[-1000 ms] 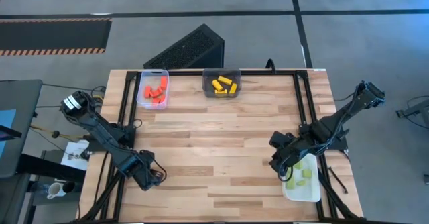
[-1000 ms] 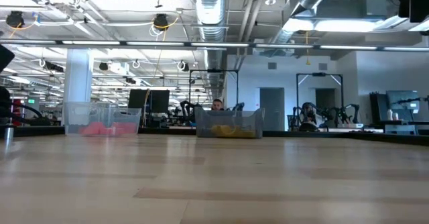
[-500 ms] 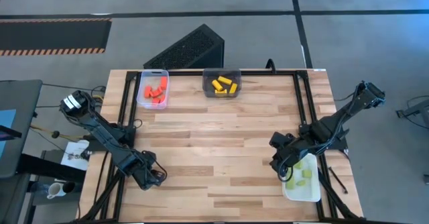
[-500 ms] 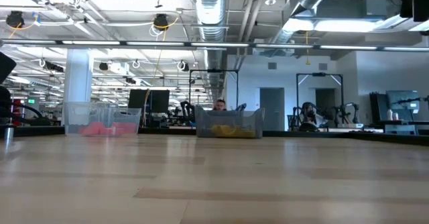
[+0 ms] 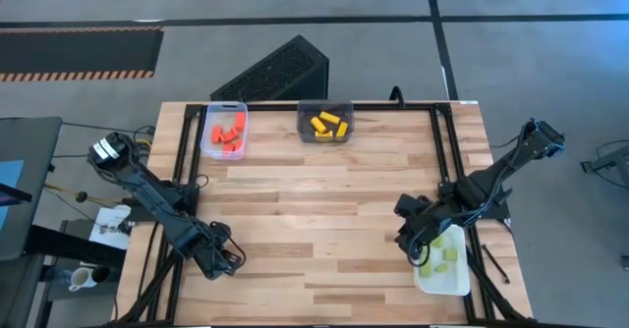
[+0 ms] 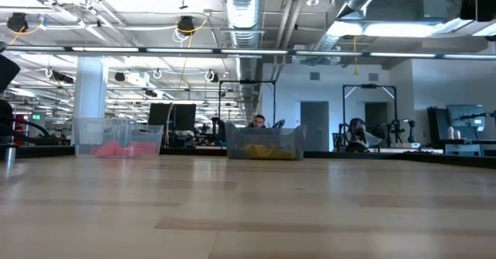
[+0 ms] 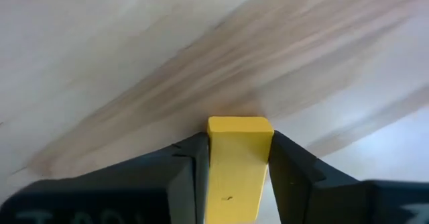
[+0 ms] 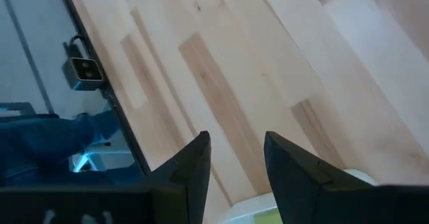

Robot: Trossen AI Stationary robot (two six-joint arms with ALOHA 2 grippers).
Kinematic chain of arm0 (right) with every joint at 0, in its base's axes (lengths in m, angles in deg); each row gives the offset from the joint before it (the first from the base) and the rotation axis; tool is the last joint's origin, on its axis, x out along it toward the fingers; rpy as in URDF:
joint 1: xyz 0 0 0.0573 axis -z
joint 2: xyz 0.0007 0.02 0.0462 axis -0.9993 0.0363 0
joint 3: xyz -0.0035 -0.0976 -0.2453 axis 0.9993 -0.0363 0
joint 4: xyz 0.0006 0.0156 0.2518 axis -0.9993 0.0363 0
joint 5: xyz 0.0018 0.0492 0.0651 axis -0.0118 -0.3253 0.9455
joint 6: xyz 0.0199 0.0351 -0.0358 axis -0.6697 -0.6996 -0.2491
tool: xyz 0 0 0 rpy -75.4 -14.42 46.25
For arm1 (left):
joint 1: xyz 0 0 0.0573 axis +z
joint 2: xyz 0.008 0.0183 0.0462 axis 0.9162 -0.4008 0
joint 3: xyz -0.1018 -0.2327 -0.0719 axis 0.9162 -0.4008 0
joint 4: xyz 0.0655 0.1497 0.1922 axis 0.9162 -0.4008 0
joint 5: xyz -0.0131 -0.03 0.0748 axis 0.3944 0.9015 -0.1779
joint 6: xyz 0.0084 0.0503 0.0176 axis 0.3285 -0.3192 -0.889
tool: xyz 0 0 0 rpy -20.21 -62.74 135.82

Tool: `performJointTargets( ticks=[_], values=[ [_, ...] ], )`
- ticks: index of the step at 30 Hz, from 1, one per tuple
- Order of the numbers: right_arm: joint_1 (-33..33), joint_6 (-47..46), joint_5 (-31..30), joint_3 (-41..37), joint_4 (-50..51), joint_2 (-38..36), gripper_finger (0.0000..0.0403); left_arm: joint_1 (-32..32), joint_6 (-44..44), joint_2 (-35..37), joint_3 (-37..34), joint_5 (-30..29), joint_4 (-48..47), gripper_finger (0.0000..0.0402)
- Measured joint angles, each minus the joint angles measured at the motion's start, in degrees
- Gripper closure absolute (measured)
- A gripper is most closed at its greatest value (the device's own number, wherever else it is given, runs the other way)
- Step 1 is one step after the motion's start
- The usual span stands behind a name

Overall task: Sort & place blocks by color
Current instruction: Put the yellow block into the black bin

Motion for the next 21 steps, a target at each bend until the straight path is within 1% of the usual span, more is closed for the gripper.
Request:
performJointTargets(
  ticks=[2, 4, 8, 10, 12, 15, 18, 21],
  values=[
    [0.22, 1.12, 0.01, 0.0, -1.85, -0.19, 0.0245, 0.2, -0.88, -0.26, 0.93, -2.84, 0.91, 0.0313],
    [0.76, 3.0, -0.01, 0.0, -5.04, -0.48, 0.0248, 0.84, -1.41, -0.25, 2.05, -5.72, 2.01, 0.0307],
    [3.05, 9.61, -0.1, 0.0, -14.89, -0.9, 0.0255, 2.8, -5.43, -0.25, 4.69, -9.51, 4.46, 0.0289],
    [4.48, 13.75, -0.15, 0.0, -20.43, -0.87, 0.0257, 4.55, -9.0, -0.24, 6.38, -12.88, 7.17, 0.0288],
    [6.1, 17.91, -0.39, 0.0, -26.13, -0.45, 0.0259, 6.43, -14.55, -0.23, 8.1, -16.65, 11.43, 0.0291],
    [8.69, 22.58, -0.68, -0.01, -33.22, 0.93, 0.026, 9.81, -26.14, -0.18, 10.78, -20.57, 20.78, 0.0297],
    [11.54, 26.78, -0.73, -0.02, -41.16, 2.58, 0.0261, 13.5, -39.18, -0.16, 13.67, -22.87, 29.62, 0.0298],
    [13.43, 26.63, 0.0, -0.02, -46.67, 4.96, 0.026, 16.92, -51.03, -0.14, 16.97, -23.5, 37.85, 0.0294]
  ],
)
